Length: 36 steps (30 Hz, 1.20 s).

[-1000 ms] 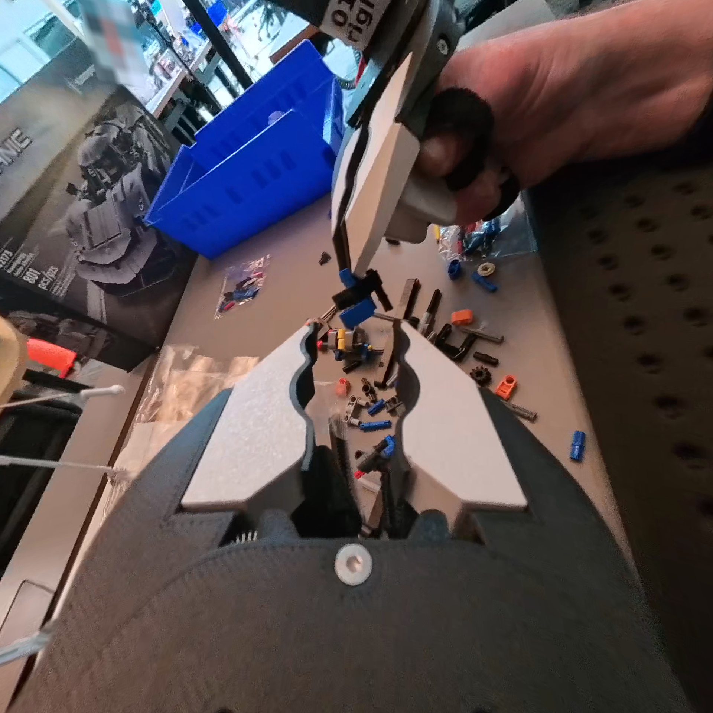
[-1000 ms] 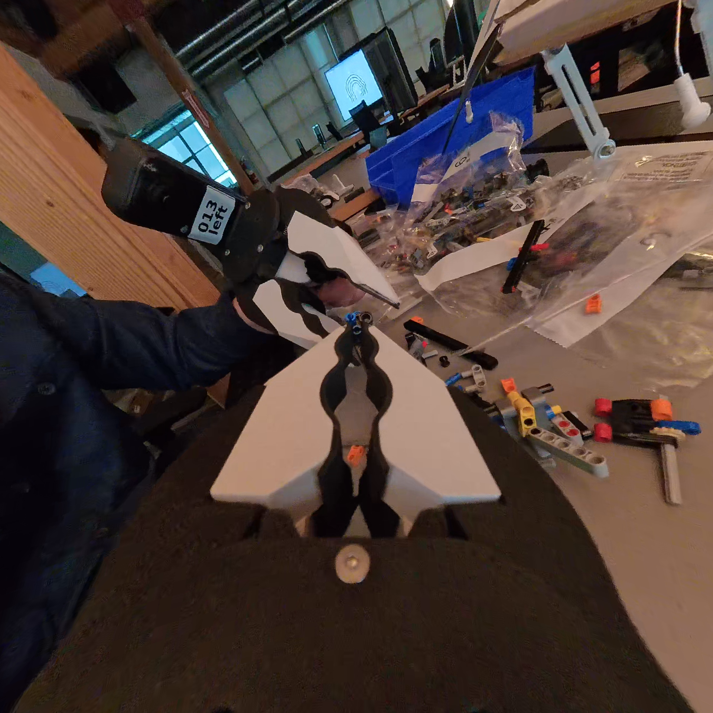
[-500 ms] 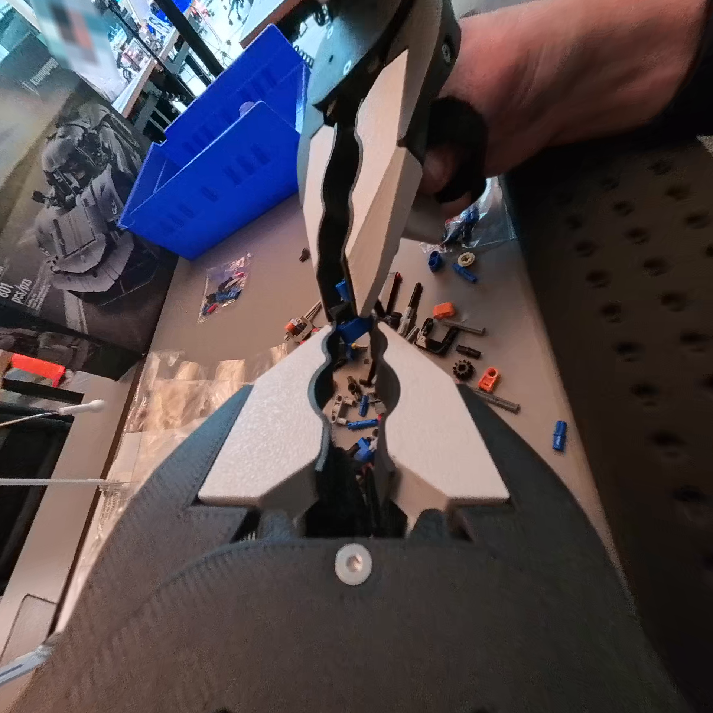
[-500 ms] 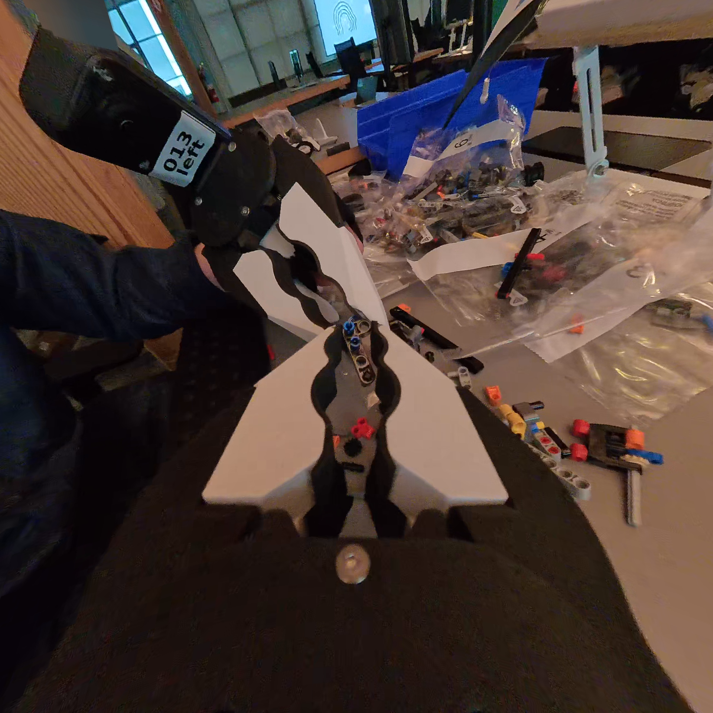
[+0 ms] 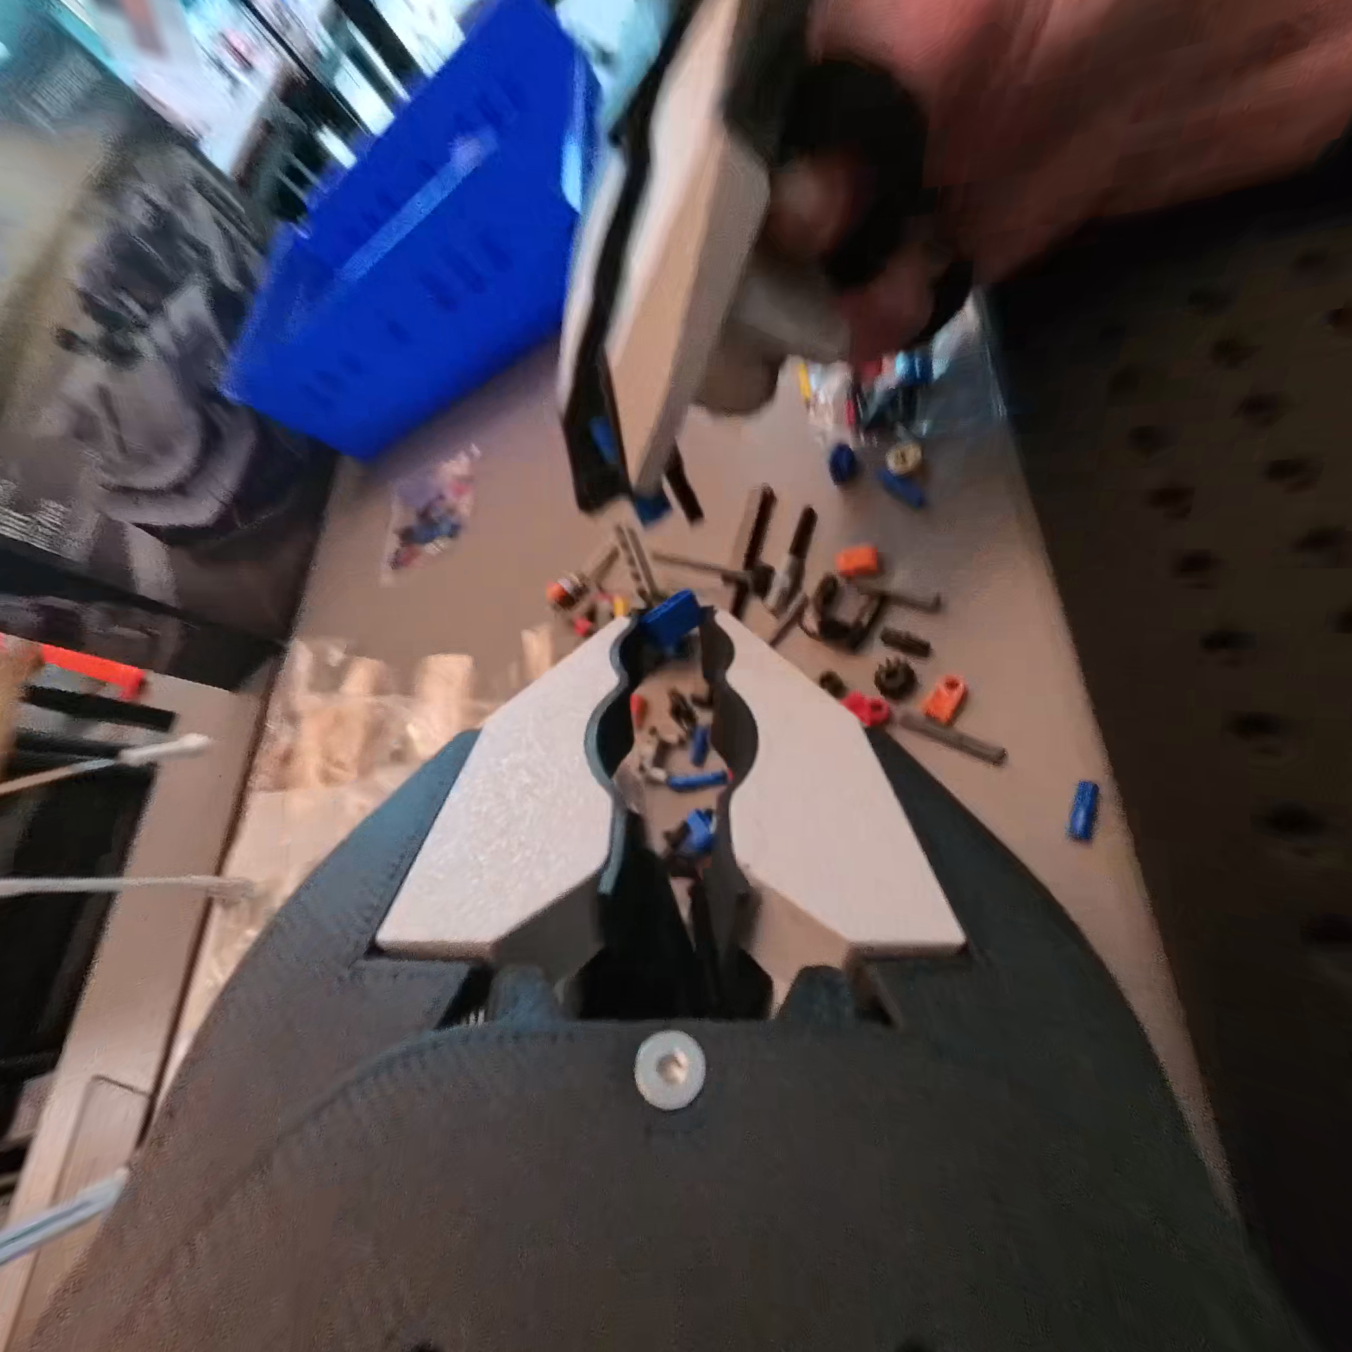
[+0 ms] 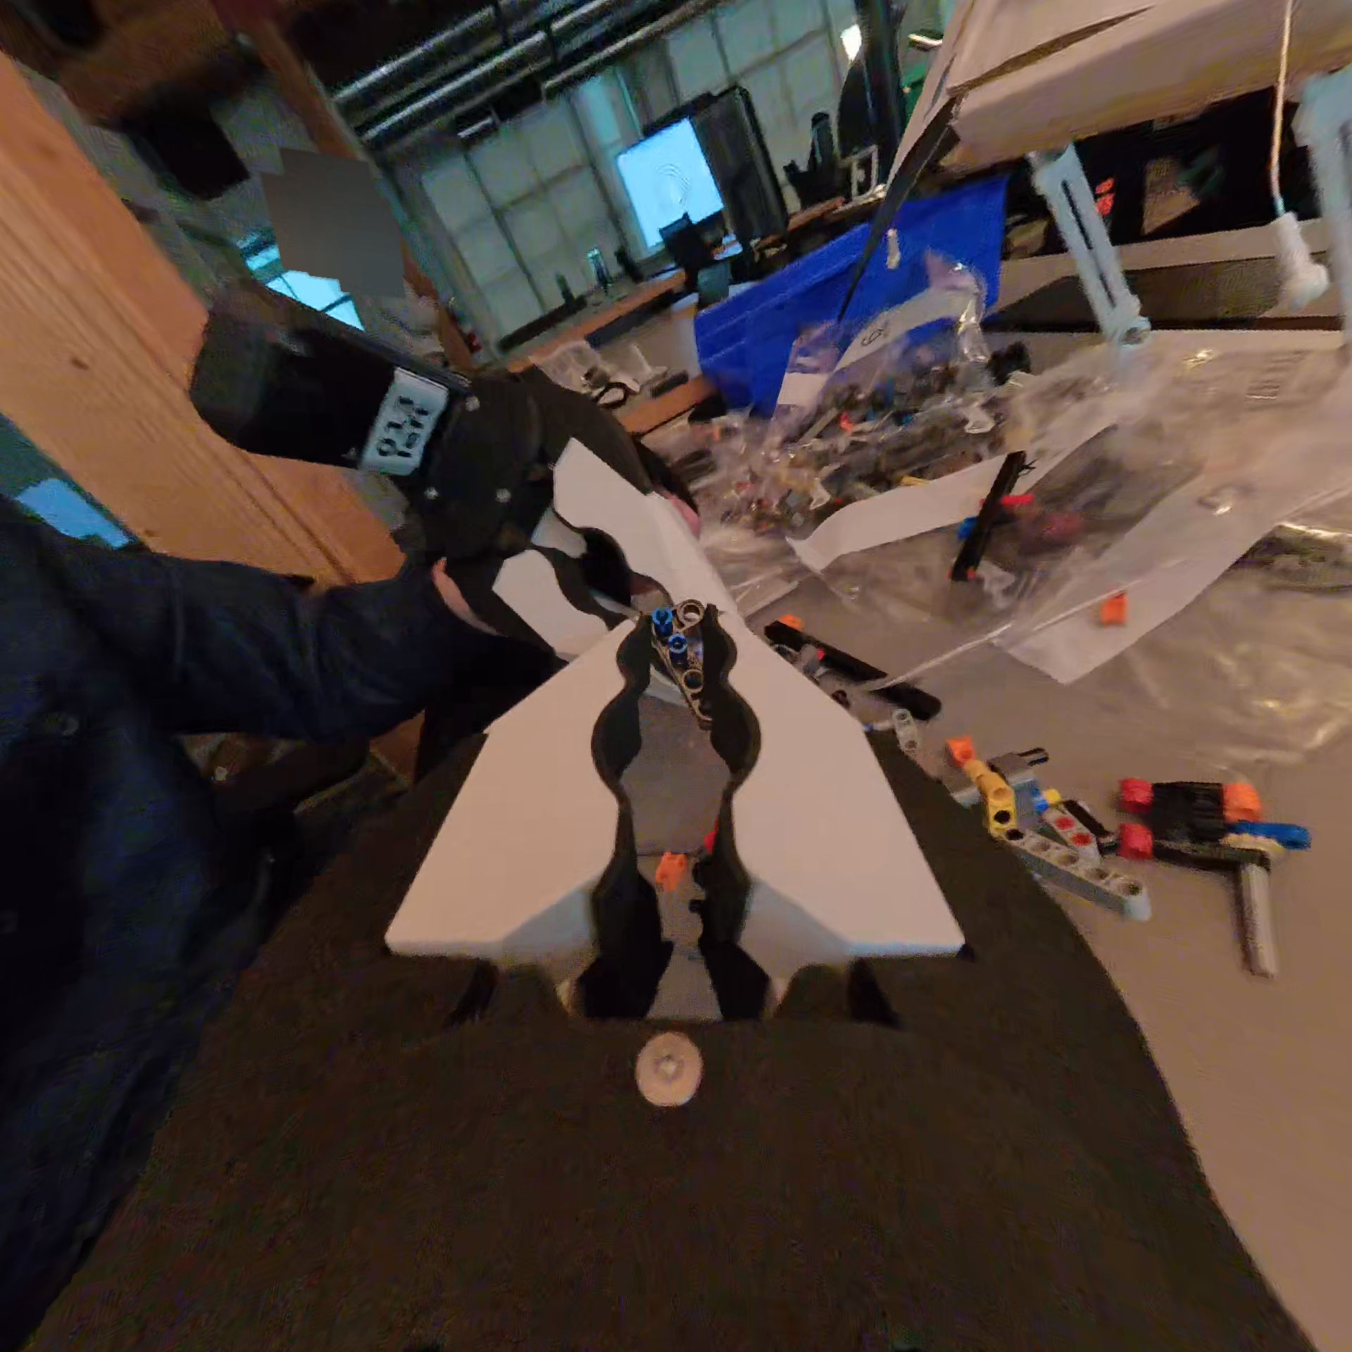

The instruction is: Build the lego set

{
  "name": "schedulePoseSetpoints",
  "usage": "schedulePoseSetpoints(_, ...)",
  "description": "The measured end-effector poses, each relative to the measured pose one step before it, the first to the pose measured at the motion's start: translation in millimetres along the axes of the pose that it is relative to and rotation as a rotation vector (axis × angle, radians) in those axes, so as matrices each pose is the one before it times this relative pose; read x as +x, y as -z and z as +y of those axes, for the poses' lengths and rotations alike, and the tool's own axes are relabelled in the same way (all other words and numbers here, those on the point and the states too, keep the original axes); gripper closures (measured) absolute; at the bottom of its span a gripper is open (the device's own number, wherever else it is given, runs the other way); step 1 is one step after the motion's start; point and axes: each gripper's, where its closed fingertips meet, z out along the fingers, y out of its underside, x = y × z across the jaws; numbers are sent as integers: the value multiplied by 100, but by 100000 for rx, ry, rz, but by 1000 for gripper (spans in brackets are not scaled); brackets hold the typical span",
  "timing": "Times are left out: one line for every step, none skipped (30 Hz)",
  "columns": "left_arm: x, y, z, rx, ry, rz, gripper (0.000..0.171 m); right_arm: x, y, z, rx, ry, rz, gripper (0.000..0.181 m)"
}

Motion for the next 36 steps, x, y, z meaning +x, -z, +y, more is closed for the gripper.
schedulePoseSetpoints(425, -344, 1242, -3981, 36, 2515, 156, -8, 256, -413, 2712, -1904, -1613, 169)
schedulePoseSetpoints(173, -207, 799, -2565, 958, 929, 156, 127, 318, -403, 3118, -1281, -182, 169)
schedulePoseSetpoints(77, -96, 244, -482, 2342, 1351, 156, 50, 168, -138, 1443, -2045, -917, 169)
schedulePoseSetpoints(56, -95, -23, 479, 3038, 2008, 155, 96, -31, 79, 73, -2236, -838, 169)
schedulePoseSetpoints(-141, -187, 31, -111, 2704, 718, 145, 133, -78, 125, -253, -1993, -182, 169)
schedulePoseSetpoints(-105, -152, 24, -541, 95, -199, 142, 20, -81, 45, -294, -1613, -1026, 169)
schedulePoseSetpoints(179, -76, -377, 1779, -344, 636, 138, -226, -61, -21, 195, -546, -1842, 169)
schedulePoseSetpoints(418, -29, -656, 3489, 1333, 2140, 134, -127, -123, 86, -157, -143, -829, 169)
schedulePoseSetpoints(74, -12, -417, 2017, 1484, 397, 133, 113, -125, 269, -1173, -331, 741, 169)
schedulePoseSetpoints(-328, 66, -248, 1015, 733, -1810, 131, 51, -144, 172, -1164, -219, 248, 169)
schedulePoseSetpoints(-157, 198, -455, 2279, 778, -360, 134, -63, -126, 44, -300, 810, -305, 169)
schedulePoseSetpoints(103, 265, -777, 4460, 2237, 1627, 137, 13, -119, 45, -288, 1265, 487, 169)
schedulePoseSetpoints(86, 179, -602, 3482, 2978, 1591, 141, 59, -143, 207, -1085, 1076, 998, 169)
schedulePoseSetpoints(16, 85, -301, 1814, 2844, 968, 144, 18, -182, 221, -1414, 1199, 763, 169)
schedulePoseSetpoints(111, 101, -359, 2345, 2314, 1473, 148, 74, -129, 159, -1058, 1640, 1302, 169)
schedulePoseSetpoints(228, 92, -368, 2465, 1636, 2048, 150, 228, -103, 188, -1273, 1715, 2002, 169)
schedulePoseSetpoints(11, 67, -111, 677, 647, 316, 153, 168, -98, 201, -1525, 1464, 1660, 169)
schedulePoseSetpoints(-156, 35, 83, -463, -446, -1002, 161, -147, -101, 27, -526, 1014, -409, 169)
schedulePoseSetpoints(-33, 31, -14, 180, 272, -17, 166, -172, -111, -19, -220, 1266, -244, 169)
schedulePoseSetpoints(127, 82, -190, 1294, 1533, 1216, 167, -166, -28, -91, 470, 1506, -262, 169)
schedulePoseSetpoints(40, 98, -207, 1764, 1440, 908, 168, -132, 75, -139, 580, 1179, -141, 169)
schedulePoseSetpoints(25, 81, -163, 1451, 1792, 1042, 168, -53, 51, -138, 436, 1590, 186, 169)
schedulePoseSetpoints(44, 69, -24, 533, 1929, 1299, 168, -47, -44, 20, -253, 1413, 316, 169)
schedulePoseSetpoints(-63, 52, 15, 318, 616, 19, 168, 7, -20, 34, -484, 518, 441, 169)
schedulePoseSetpoints(-46, 82, -87, 760, 741, 187, 168, 3, 49, 72, -623, 189, 42, 168)
schedulePoseSetpoints(34, 179, -300, 2032, 2222, 1391, 168, -16, 181, -129, 803, -9, -32, 165)
schedulePoseSetpoints(-9, 223, -312, 2250, 2819, 1573, 169, 15, 310, -277, 2171, -465, -72, 165)
schedulePoseSetpoints(-146, 214, -173, 1568, 2010, 492, 168, 39, 303, -107, 1194, -1000, -539, 164)
schedulePoseSetpoints(21, 145, -67, 839, 1497, 1197, 169, 15, 148, 2, 382, -649, -455, 164)
schedulePoseSetpoints(243, 13, -23, 340, 908, 1892, 168, -117, -82, 37, -80, 316, -667, 164)
schedulePoseSetpoints(209, -105, 29, -186, 396, 1172, 168, -142, -266, 257, -1777, 708, -524, 164)
schedulePoseSetpoints(175, -164, 195, -1333, -238, 737, 168, -129, -279, 324, -2460, 873, -238, 165)
schedulePoseSetpoints(10, -157, 329, -1870, -655, -153, 168, -169, -125, 87, -597, 579, -780, 170)
schedulePoseSetpoints(15, -23, -24, 530, 441, 353, 168, 7, 27, -14, -80, 480, 312, 170)
schedulePoseSetpoints(97, 27, -190, 1290, 1399, 1198, 168, -102, 65, -131, 335, 1013, 89, 171)
schedulePoseSetpoints(66, 26, -91, 407, 422, 726, 168, -80, 19, -47, 146, 754, 176, 172)
